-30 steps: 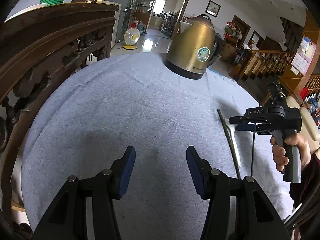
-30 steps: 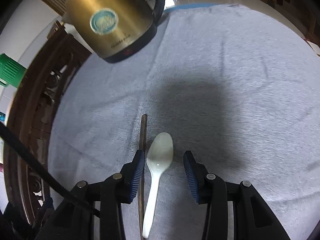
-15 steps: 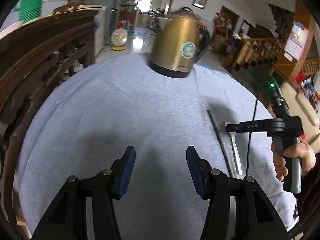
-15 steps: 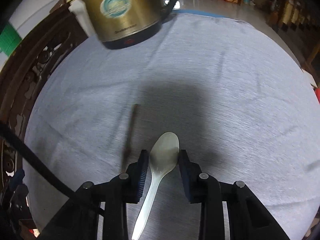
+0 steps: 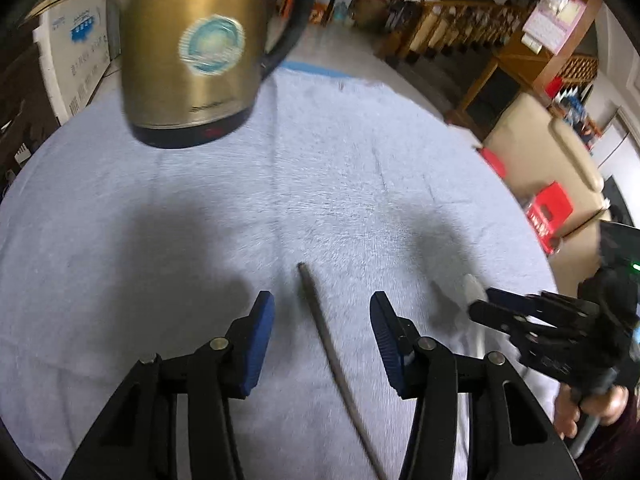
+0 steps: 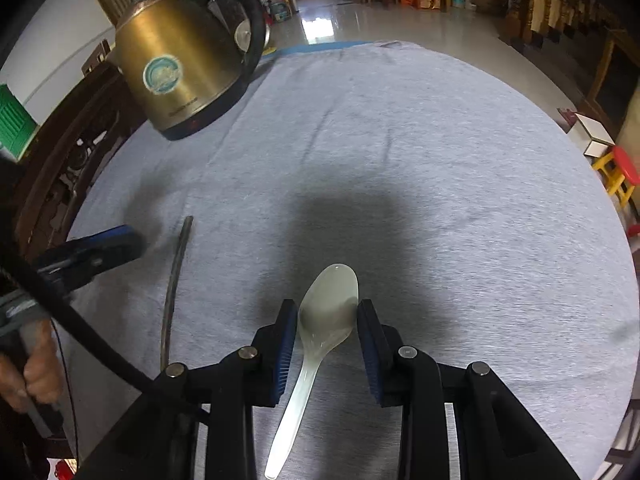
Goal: Organize utensils
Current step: 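Grasp the white spoon with the right tool while the left tool grasps the last chopstick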
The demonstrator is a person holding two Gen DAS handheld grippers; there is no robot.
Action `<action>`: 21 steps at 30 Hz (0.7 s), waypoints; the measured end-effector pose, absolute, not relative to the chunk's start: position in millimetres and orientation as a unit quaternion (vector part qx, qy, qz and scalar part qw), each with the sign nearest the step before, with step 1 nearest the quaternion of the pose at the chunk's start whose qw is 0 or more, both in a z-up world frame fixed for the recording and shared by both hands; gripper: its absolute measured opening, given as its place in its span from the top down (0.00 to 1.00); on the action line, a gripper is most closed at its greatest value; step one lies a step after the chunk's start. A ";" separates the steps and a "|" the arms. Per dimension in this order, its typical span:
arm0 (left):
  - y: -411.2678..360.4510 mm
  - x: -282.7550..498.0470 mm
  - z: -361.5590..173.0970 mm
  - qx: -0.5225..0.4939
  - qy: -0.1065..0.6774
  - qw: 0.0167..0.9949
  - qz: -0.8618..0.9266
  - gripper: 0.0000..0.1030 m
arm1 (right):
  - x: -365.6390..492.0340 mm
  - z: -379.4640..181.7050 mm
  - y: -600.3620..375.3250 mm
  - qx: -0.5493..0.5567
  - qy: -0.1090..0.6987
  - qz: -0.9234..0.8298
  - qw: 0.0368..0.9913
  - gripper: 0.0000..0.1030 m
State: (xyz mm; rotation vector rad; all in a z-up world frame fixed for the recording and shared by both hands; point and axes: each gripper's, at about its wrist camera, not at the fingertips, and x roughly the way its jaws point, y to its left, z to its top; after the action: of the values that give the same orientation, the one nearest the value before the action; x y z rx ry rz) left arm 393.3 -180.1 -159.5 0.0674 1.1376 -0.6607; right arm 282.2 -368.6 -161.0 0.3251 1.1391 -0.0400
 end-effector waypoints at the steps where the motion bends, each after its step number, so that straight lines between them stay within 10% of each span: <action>1: -185.9 396.2 -163.3 0.038 0.533 0.788 -0.305 0.53 | 280.2 -159.3 -371.0 0.157 0.532 -0.018 0.832 0.68; 8: -203.0 407.4 -189.1 0.051 0.562 0.773 -0.291 0.92 | 271.2 -148.1 -374.7 0.166 0.504 -0.004 0.848 0.68; 21: -141.9 372.1 -169.4 0.063 0.542 0.793 -0.270 0.95 | 241.8 -148.6 -360.1 0.130 0.532 0.004 0.837 0.68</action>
State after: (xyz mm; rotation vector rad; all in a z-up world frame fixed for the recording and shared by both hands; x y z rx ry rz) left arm 372.1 -141.9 -169.4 0.1364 1.1651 -0.5800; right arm 241.8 -360.1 -148.6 0.2761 1.1255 0.0085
